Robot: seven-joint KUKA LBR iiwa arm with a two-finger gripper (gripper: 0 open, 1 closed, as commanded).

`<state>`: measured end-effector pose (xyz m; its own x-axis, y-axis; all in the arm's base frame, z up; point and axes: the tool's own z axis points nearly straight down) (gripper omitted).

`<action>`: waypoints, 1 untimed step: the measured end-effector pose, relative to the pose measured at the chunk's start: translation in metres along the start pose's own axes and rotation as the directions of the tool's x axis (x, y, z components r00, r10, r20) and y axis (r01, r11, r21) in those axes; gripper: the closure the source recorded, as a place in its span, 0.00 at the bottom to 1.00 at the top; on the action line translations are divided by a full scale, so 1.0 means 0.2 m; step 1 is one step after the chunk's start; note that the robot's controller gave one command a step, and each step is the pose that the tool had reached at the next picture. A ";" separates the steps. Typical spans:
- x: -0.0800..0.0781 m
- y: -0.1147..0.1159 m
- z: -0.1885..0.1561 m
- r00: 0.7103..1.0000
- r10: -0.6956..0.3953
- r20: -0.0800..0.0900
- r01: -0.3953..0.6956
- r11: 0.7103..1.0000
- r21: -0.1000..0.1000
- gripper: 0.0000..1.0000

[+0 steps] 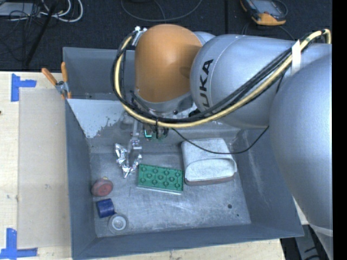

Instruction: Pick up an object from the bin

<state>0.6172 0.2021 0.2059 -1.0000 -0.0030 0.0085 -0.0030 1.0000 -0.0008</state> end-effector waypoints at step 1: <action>0.13 0.00 0.68 0.967 -0.256 0.011 0.256 0.967 0.000 0.00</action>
Offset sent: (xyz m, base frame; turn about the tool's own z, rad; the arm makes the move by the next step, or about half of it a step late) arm -0.0281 -0.0014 -0.1359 -0.2575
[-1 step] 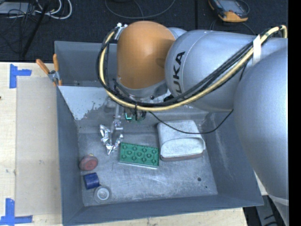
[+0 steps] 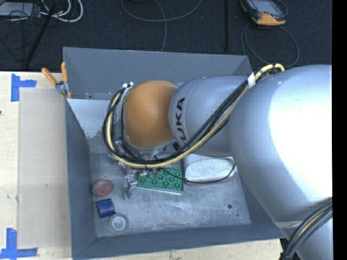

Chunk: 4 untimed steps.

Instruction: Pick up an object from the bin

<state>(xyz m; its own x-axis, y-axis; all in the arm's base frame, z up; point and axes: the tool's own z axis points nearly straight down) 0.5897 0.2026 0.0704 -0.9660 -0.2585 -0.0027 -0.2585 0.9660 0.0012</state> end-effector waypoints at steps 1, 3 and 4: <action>0.09 -0.53 -0.02 0.997 -0.073 0.005 0.073 0.997 0.000 0.00; 0.11 -1.01 -0.02 0.925 -0.379 0.008 0.379 0.925 -0.001 0.00; 0.13 -1.03 -0.05 0.812 -0.583 0.021 0.583 0.812 -0.014 0.00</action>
Offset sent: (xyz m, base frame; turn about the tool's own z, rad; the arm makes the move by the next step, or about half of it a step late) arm 0.0071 -0.1050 -0.0004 -0.0790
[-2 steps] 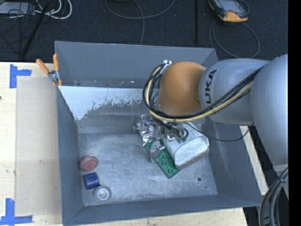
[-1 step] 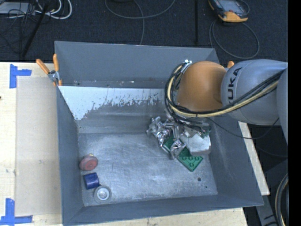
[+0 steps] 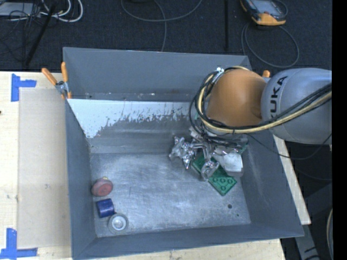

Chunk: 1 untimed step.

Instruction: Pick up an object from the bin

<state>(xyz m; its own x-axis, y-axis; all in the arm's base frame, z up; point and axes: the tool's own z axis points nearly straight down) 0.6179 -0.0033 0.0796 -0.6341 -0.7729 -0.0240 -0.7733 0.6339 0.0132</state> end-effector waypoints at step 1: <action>-0.02 0.01 0.01 0.999 -0.047 -0.006 0.047 0.999 0.004 0.00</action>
Offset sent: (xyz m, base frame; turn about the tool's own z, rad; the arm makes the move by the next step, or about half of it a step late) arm -0.0022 -0.0238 -0.0023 -0.2767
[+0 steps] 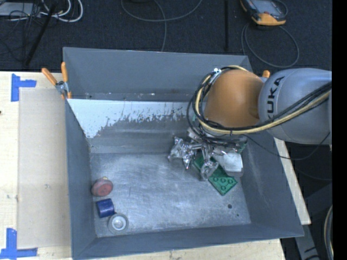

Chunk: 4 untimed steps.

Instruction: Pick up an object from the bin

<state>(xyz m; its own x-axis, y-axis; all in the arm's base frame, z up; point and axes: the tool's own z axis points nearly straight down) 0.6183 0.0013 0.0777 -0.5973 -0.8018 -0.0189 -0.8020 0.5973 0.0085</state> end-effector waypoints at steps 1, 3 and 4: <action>0.09 0.01 -0.58 0.984 0.175 -0.010 -0.175 0.984 0.015 0.00; -0.02 -0.01 0.04 0.941 0.338 -0.012 -0.338 0.941 0.008 0.00; -0.01 -0.03 0.02 0.941 0.339 -0.013 -0.339 0.941 0.014 1.00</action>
Offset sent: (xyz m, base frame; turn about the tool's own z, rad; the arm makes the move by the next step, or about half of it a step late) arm -0.0145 -0.0168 0.1117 0.1768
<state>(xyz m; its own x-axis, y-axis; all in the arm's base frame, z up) 0.6247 0.0003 0.0746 -0.8336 -0.5523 -0.0020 -0.5523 0.8336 -0.0001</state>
